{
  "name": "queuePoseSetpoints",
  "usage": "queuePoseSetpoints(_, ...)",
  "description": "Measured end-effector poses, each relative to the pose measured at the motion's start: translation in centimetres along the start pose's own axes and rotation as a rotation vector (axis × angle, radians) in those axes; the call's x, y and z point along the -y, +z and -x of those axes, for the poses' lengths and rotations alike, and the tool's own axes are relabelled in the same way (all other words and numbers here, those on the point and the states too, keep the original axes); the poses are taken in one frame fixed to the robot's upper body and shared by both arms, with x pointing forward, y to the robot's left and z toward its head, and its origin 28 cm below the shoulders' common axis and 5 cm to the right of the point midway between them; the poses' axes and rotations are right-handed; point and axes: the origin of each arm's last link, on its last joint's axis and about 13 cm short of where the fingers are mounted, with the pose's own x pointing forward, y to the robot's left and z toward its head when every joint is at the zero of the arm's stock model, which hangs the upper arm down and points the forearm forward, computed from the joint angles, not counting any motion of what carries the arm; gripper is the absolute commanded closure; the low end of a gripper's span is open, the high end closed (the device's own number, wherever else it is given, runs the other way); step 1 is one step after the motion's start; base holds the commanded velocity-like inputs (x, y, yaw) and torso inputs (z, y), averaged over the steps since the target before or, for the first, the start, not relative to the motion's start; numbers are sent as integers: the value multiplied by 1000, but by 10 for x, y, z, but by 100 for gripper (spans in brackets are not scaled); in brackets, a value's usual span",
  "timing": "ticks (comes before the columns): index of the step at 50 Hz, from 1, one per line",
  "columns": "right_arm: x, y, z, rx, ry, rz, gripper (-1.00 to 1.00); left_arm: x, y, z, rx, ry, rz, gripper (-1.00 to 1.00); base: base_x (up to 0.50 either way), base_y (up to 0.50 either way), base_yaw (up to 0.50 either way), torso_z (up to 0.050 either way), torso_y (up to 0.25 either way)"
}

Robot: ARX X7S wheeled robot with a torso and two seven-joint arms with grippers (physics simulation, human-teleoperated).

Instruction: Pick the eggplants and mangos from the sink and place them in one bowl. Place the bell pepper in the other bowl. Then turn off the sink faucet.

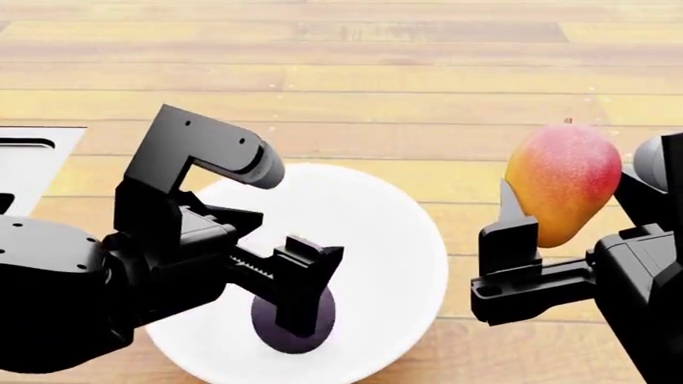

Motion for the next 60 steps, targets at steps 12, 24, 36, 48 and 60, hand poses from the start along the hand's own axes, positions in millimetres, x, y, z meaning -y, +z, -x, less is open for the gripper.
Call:
queuePoseSetpoints(12, 0, 2, -4, 3, 8, -2, 100, -2, 11, 4, 28, 6, 14, -100, 0, 0, 0, 1, 0)
queuePoseSetpoints(24, -3, 26, -32, 12, 116, -27, 100, -18, 35, 27, 146, 79, 33, -100, 0, 0, 0, 0, 0)
queuePoseSetpoints(36, -18, 46, -92, -54, 308, -43, 100, -51, 25, 63, 241, 247, 90, -100, 0, 0, 0, 0, 0)
queuePoseSetpoints(48, -42, 51, -146, -195, 470, -7, 100, -71, 14, 86, 291, 354, 132, -100, 0, 0, 0, 0, 1)
queuePoseSetpoints(60, -61, 45, -165, -324, 550, 9, 100, -79, 9, 99, 326, 401, 152, -100, 0, 0, 0, 0, 0)
